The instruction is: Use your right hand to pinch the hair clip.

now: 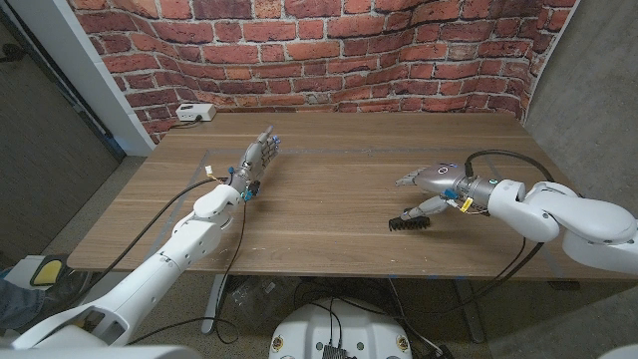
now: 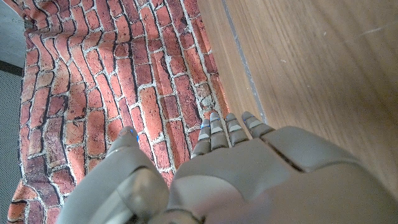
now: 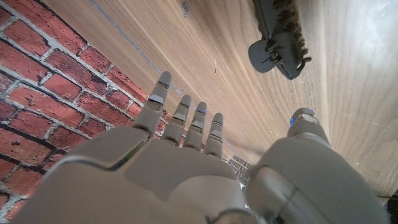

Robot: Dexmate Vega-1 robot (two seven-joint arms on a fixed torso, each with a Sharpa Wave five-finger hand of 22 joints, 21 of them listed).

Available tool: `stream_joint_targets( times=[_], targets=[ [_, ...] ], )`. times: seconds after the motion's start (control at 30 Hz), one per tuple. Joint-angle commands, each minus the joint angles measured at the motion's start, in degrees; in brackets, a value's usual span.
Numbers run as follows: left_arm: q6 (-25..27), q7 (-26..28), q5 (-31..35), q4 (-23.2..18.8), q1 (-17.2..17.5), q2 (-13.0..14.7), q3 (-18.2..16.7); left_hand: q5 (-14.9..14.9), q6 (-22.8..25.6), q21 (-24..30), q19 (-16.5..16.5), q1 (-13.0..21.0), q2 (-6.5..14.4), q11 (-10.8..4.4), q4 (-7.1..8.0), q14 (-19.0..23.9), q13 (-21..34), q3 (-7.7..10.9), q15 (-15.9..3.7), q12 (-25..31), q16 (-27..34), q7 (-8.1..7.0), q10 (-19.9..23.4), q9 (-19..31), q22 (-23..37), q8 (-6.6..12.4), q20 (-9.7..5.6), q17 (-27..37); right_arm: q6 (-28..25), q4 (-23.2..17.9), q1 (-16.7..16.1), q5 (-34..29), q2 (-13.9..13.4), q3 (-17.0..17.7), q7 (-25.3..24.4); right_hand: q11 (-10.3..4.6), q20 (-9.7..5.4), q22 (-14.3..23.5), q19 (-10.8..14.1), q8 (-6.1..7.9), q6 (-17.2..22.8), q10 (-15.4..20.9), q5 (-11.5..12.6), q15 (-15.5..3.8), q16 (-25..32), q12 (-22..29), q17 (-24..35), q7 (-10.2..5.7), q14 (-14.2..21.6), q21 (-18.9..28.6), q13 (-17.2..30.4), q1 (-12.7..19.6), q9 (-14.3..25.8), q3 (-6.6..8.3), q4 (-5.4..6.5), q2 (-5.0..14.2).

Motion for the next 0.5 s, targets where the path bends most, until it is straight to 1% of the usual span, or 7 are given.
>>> stream_joint_targets(
  times=[0.03,0.07,0.1,0.17,0.37,0.47,0.5],
  targets=[
    [0.5,-0.3,0.1,-0.2,-0.5,0.1,0.2,-0.3,0.2,0.2,-0.3,0.0,-0.4,0.11,0.03,0.1,0.1,-0.13,-0.21,-0.1,0.0,-0.27,0.2,0.3,0.3,0.02,-0.27,0.2,-1.2,1.5,-4.0,8.5,6.0,6.0,-7.8,0.49,-0.38,0.1,0.0,0.57,1.1,0.5,-0.1,0.3,0.3,0.5,0.1,0.35,0.2,0.4,0.0,-2.4,0.2,-0.59,1.17,0.42],
    [0.5,-0.2,0.2,-0.5,-0.5,0.2,0.2,-0.3,0.2,0.2,-0.3,0.0,-0.4,0.18,0.03,0.1,0.1,-0.14,-0.29,-0.1,0.0,-0.27,0.2,0.3,0.3,0.02,-0.35,0.2,-0.9,1.9,-4.1,9.0,7.1,6.2,-8.8,0.5,-0.38,0.1,0.0,0.94,2.0,0.4,-0.1,0.39,0.3,0.5,0.1,0.41,0.2,0.4,0.0,-3.0,0.2,-0.79,1.44,0.55],
    [0.5,-0.1,0.3,-0.7,-0.4,0.3,0.1,-0.3,0.3,0.2,-0.2,0.1,-0.4,0.2,0.03,0.1,0.1,-0.15,-0.27,-0.1,0.0,-0.18,0.2,0.3,0.3,0.06,-0.42,0.2,-0.7,2.3,-4.1,9.3,8.2,6.3,-10.0,0.51,-0.45,0.0,0.0,1.68,4.1,0.4,-0.2,0.22,0.4,0.7,0.1,0.07,0.3,0.4,0.0,-4.1,0.3,-1.22,1.9,0.72],
    [0.4,0.0,0.4,-1.1,-0.3,0.5,0.0,-0.3,0.3,0.2,-0.2,0.1,-0.4,0.19,0.03,0.1,0.1,-0.18,-0.27,-0.1,0.0,-0.15,0.2,0.3,0.3,0.04,-0.91,0.2,0.1,3.1,-4.0,10.5,10.3,6.4,-11.7,0.75,-0.72,0.0,0.0,2.35,5.9,0.9,-0.2,0.07,0.5,0.9,0.0,-0.08,0.7,0.4,-0.1,-4.7,0.4,-1.49,2.12,0.84],
    [0.4,0.6,0.6,-2.8,0.4,1.2,-0.4,-0.3,0.5,0.3,-0.1,0.1,-0.4,0.26,0.03,0.2,0.1,-0.24,-0.11,-0.1,0.0,0.16,0.3,0.3,0.3,0.11,-1.43,0.2,2.2,5.3,-2.5,12.3,15.3,5.1,-15.7,0.85,-1.81,0.0,-0.4,1.66,4.5,1.3,-0.2,0.17,0.5,1.1,-0.1,0.72,0.9,0.2,-0.1,-5.1,0.4,-1.72,2.25,1.02],
    [0.5,0.7,0.5,-3.8,0.8,1.5,-0.6,-0.3,0.5,0.3,0.1,0.1,-0.4,0.25,0.03,0.3,0.1,-0.28,-0.08,-0.1,0.0,0.12,0.4,0.3,0.3,0.11,-2.11,0.2,3.5,6.4,-2.5,14.1,17.8,4.8,-17.7,0.75,-3.58,0.0,0.5,1.39,4.2,1.7,-0.3,0.18,0.5,1.3,-0.2,1.24,1.0,0.6,-0.1,-5.3,0.3,-1.8,2.31,1.27],
    [0.6,0.8,0.5,-4.1,0.9,1.7,-0.7,-0.3,0.5,0.4,0.1,0.1,-0.4,0.26,0.03,0.2,0.1,-0.28,-0.09,-0.1,0.0,0.11,0.4,0.3,0.3,0.12,-2.16,0.2,4.0,6.9,-2.4,14.8,18.7,4.6,-18.4,0.76,-3.81,0.0,0.9,1.35,4.2,1.8,-0.3,0.1,0.5,1.4,-0.2,1.29,1.1,0.7,-0.1,-5.4,0.3,-1.81,2.33,1.33]
  ],
)
